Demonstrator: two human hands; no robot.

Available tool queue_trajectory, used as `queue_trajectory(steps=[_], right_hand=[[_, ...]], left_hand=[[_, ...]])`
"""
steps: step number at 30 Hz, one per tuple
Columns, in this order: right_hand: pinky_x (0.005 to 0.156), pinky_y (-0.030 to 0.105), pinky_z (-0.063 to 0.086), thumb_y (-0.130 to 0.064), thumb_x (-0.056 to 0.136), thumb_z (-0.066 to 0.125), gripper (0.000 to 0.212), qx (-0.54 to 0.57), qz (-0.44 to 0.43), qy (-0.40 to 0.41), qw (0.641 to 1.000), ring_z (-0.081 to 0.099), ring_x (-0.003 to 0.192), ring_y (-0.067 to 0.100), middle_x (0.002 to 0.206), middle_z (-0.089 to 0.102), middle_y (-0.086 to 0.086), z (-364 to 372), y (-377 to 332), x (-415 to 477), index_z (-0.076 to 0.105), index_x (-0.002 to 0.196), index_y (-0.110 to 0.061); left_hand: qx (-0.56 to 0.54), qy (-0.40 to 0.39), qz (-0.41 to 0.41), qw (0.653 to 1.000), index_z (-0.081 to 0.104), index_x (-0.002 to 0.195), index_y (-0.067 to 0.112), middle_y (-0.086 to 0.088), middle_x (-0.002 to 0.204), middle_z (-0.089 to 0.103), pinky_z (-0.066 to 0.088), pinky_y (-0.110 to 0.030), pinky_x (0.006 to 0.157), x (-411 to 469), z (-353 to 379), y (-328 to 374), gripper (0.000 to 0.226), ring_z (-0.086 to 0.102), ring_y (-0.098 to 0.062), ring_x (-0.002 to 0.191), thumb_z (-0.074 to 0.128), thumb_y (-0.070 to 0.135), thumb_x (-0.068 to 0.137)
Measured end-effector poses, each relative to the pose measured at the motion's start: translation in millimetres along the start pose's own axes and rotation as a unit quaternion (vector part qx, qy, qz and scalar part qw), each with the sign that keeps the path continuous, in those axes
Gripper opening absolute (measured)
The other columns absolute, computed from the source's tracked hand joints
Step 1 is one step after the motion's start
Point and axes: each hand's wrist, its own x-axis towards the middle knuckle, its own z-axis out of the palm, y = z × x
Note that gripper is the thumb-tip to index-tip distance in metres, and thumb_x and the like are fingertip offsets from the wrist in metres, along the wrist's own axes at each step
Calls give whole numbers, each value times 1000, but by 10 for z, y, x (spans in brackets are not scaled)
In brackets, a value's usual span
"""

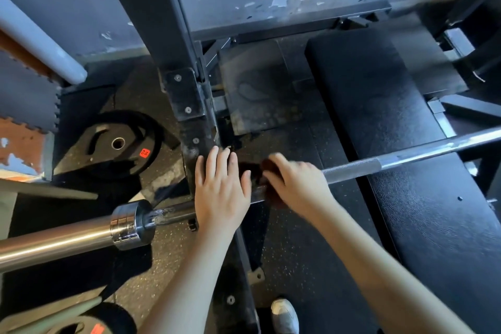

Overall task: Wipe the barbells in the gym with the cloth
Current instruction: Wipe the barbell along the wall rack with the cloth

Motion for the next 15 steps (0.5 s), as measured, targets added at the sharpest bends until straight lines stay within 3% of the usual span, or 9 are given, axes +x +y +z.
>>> queue_trajectory(steps=[2, 4, 7, 10, 13, 15], right_hand=[[79, 38, 50, -48, 100, 43, 39, -8, 69, -72, 995, 63, 96, 35, 106, 68, 10, -15, 13, 252, 52, 126, -22], [78, 37, 49, -50, 99, 45, 40, -14, 77, -75, 994, 63, 96, 35, 105, 68, 11, -45, 3, 272, 52, 126, -21], [90, 40, 46, -50, 94, 46, 44, 6, 14, 27, 1000, 66, 94, 29, 96, 71, 4, -27, 129, -169, 60, 118, -17], [103, 49, 40, -47, 89, 44, 40, -49, -49, 92, 993, 67, 99, 21, 101, 71, -3, 28, 365, -361, 65, 109, -19], [102, 44, 38, -45, 90, 43, 35, -18, 52, 150, 987, 69, 85, 25, 85, 71, 0, 17, 419, -247, 62, 100, -17], [105, 44, 32, -40, 92, 48, 30, 24, 136, 174, 975, 66, 91, 27, 89, 71, 4, 30, 304, -211, 62, 102, -15]], left_hand=[[6, -1, 4, 1000, 61, 129, 6, -9, 135, 58, 29, -51, 113, -18, -13, 11, 59, 41, -27, 136, 24, 40, 99], [9, -8, 2, 1000, 60, 130, 6, -9, 136, 57, 29, -51, 113, -5, -13, -6, 60, 40, -27, 136, 22, 40, 99], [0, -21, -6, 1000, 60, 131, 6, -9, 137, 56, 28, -51, 114, 29, -6, -18, 62, 39, -27, 137, 21, 42, 99], [-8, -26, -8, 1000, 59, 131, 6, -9, 137, 56, 28, -51, 114, 40, 19, -21, 64, 38, -28, 138, 19, 43, 98], [-12, -24, -5, 1000, 60, 130, 5, -9, 136, 57, 28, -51, 115, 45, 22, -25, 65, 39, -28, 137, 18, 43, 98], [-13, -24, -5, 1000, 60, 130, 5, -8, 136, 57, 28, -51, 115, 58, 19, -35, 65, 39, -27, 137, 17, 43, 98]])
